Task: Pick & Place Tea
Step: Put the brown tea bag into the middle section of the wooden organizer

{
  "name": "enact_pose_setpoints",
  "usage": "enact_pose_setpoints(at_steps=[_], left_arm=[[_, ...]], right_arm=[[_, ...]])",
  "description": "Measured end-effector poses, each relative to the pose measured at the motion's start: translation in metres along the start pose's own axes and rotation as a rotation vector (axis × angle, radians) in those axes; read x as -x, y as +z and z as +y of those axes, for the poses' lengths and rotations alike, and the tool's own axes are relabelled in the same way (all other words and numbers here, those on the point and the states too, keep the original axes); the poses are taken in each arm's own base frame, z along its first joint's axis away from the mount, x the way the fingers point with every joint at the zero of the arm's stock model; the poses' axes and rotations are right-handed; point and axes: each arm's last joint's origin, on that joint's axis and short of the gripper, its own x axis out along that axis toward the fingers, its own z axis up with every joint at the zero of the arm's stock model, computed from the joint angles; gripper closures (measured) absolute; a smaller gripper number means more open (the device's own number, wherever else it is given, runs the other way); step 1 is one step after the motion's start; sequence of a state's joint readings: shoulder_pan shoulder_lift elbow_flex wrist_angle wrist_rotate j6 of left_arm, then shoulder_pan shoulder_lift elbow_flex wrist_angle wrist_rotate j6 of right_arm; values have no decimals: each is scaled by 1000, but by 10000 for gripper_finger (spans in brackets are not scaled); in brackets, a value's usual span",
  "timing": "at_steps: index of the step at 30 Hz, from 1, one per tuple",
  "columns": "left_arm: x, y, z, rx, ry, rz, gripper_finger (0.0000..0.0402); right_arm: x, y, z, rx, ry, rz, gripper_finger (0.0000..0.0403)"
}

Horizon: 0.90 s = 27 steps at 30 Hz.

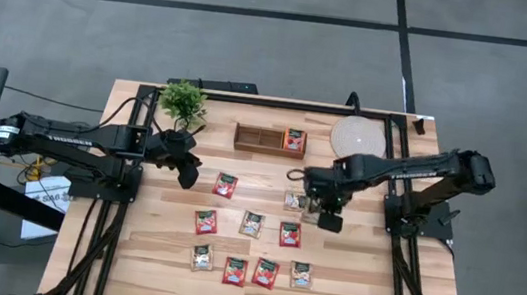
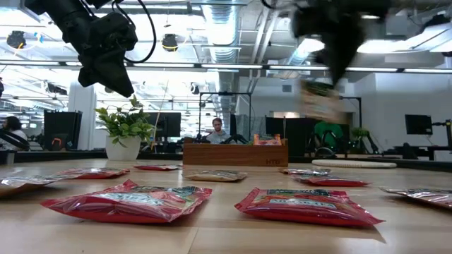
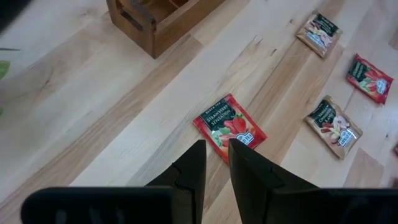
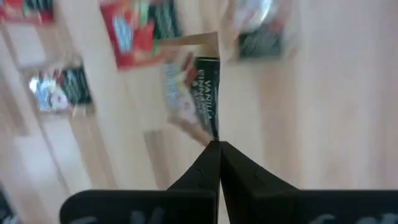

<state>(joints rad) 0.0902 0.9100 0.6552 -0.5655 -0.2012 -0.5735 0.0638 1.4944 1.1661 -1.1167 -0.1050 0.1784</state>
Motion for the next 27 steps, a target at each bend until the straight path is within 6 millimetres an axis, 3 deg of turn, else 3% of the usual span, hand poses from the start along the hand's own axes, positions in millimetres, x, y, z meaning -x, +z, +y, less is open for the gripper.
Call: enact_pose_setpoints(at_steps=[7, 12, 20, 27], left_arm=[[0, 0, 0, -4, -2, 1, 342], [0, 0, 0, -4, -1, 1, 342], [0, 0, 0, -5, -1, 2, 342], [0, 0, 0, -7, -1, 1, 342]], right_arm=[[41, 53, -22, 105, -206, -179, 403], [46, 92, -60, 133, -273, -189, 403], [35, 142, -128, 149, -364, -164, 403], [9, 165, -164, 162, -372, -95, 403]])
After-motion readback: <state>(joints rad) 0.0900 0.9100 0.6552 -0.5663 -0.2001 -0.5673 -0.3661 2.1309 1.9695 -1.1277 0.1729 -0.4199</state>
